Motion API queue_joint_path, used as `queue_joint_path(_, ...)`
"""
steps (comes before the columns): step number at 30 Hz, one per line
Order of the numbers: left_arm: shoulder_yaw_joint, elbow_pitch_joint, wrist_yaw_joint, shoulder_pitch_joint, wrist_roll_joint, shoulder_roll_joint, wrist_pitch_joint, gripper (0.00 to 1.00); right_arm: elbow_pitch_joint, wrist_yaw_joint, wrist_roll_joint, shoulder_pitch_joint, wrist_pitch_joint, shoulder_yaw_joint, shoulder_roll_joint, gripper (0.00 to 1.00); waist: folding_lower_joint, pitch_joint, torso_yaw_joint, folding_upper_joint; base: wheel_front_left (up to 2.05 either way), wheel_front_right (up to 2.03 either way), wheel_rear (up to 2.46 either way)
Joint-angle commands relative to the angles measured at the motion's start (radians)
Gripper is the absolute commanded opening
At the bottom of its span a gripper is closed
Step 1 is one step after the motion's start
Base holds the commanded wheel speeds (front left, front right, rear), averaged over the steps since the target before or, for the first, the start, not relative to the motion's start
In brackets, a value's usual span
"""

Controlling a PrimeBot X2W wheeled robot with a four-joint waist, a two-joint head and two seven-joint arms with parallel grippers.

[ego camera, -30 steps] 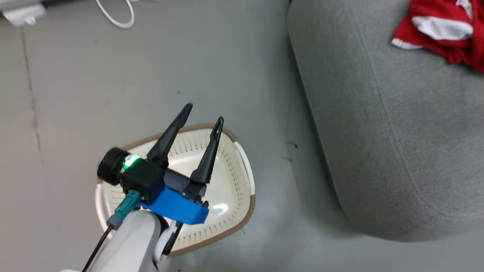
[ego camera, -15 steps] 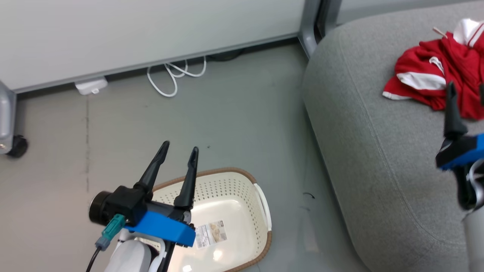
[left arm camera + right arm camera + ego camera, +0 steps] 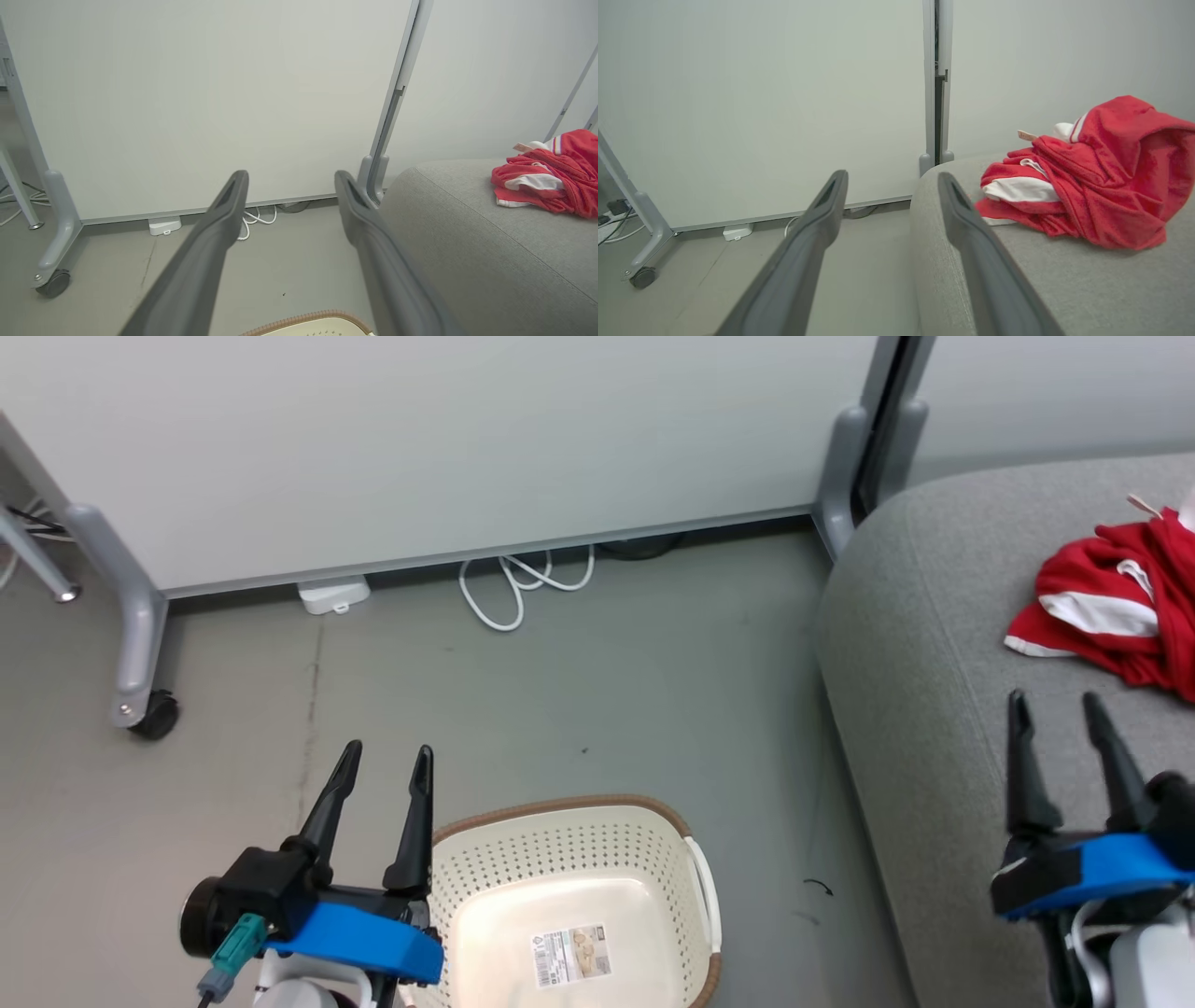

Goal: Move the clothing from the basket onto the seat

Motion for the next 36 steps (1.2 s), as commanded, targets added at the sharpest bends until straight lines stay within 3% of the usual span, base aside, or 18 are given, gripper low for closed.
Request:
queue_joint_path(1,0.014,-0.002,-0.002,0.012,0.002,-0.003,-0.003,1.00,-0.020,0.001,-0.011,0.035,0.008,0.010,0.012,1.00,0.0002,-0.015,0.018,-0.0001,0.00,0.00,0.00)
queue_joint_path(18,0.085,0.034,-0.002,0.063,0.010,-0.018,-0.003,1.00,-0.052,0.001,-0.011,0.148,0.027,0.100,0.048,1.00,0.0002,-0.075,0.095,-0.0001,0.00,0.00,0.00)
queue_joint_path(36,0.082,0.080,-0.002,0.056,-0.006,-0.007,-0.003,1.00,-0.032,0.001,0.022,0.159,0.014,0.125,0.048,1.00,0.0002,-0.080,0.110,-0.0001,0.00,0.00,0.00)
